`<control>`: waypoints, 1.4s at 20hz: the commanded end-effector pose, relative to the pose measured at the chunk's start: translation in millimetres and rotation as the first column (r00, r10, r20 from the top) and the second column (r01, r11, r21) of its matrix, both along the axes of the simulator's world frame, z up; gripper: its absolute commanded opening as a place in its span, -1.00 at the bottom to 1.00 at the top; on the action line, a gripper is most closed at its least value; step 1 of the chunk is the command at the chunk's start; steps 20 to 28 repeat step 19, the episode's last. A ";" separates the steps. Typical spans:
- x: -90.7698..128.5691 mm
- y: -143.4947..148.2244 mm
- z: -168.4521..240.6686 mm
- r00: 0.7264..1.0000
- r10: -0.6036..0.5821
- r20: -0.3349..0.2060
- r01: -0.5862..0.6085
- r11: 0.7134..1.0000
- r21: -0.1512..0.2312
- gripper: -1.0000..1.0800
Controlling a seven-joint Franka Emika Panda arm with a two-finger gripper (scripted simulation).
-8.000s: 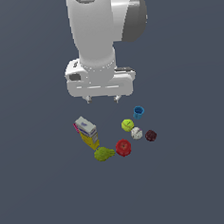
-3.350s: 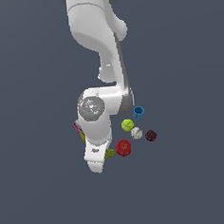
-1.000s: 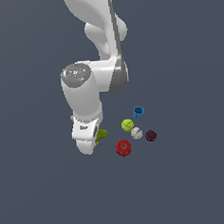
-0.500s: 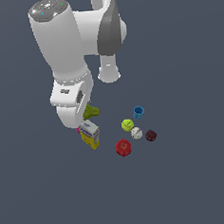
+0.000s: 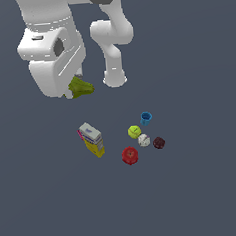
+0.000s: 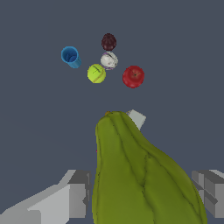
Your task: Pick up a designated object from a clutter of objects.
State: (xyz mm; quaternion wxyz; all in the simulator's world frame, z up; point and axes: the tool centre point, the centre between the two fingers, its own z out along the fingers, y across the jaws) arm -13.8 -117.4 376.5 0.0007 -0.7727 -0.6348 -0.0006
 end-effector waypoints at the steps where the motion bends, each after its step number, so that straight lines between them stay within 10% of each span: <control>1: -6.8 -4.6 22.8 1.000 0.000 0.001 0.000 1.000 0.000 -1.00; 28: -19.2 -17.6 77.5 1.000 -0.001 0.000 0.001 1.000 -0.002 -1.00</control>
